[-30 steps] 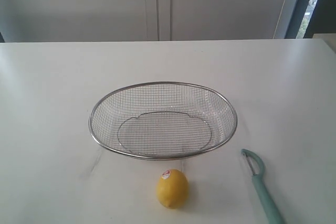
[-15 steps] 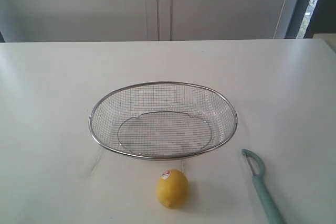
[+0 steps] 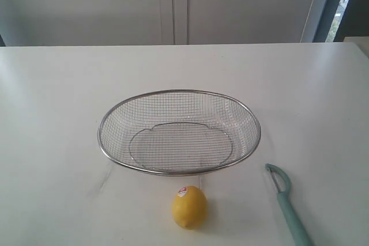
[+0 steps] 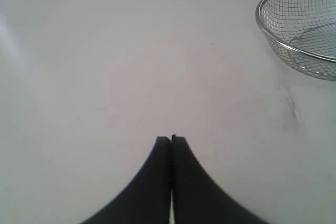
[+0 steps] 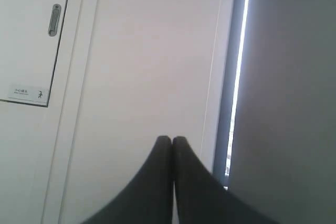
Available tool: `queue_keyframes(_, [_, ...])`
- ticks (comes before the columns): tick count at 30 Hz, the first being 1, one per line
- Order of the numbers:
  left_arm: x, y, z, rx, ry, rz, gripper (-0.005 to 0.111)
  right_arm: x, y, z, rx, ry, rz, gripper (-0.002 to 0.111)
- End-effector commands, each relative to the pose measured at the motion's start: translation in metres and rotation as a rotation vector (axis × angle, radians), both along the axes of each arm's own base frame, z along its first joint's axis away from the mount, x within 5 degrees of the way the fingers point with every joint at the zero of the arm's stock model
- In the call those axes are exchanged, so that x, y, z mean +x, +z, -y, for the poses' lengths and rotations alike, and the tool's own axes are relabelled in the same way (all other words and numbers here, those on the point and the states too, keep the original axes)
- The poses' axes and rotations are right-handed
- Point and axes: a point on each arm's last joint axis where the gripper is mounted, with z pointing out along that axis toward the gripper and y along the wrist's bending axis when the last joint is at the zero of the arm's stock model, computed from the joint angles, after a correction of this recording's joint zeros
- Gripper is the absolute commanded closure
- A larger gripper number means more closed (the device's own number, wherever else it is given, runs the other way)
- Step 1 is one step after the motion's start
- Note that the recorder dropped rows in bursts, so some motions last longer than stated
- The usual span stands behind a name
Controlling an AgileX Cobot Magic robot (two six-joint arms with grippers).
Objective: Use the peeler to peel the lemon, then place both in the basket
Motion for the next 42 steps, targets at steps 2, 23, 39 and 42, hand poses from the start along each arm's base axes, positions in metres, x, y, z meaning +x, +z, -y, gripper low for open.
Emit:
queue_keyframes(2, [0.000,-0.001,0.001,-0.010,-0.009,-0.004,0.107,0.001,0.001,0.000,-0.007,0.001,-0.006,0.108])
queue_keyframes(23, [0.000,-0.001,0.001,-0.010,-0.009,-0.004,0.107,-0.002,0.021,-0.004,-0.006,0.048,-0.123,0.108])
queue_keyframes(39, [0.000,-0.001,0.001,-0.010,-0.009,-0.004,0.107,0.026,0.039,-0.011,0.056,0.127,-0.420,0.108])
queue_keyframes(42, [0.000,-0.001,0.001,-0.010,-0.009,-0.004,0.107,0.039,0.037,-0.012,0.054,0.134,-0.511,0.108])
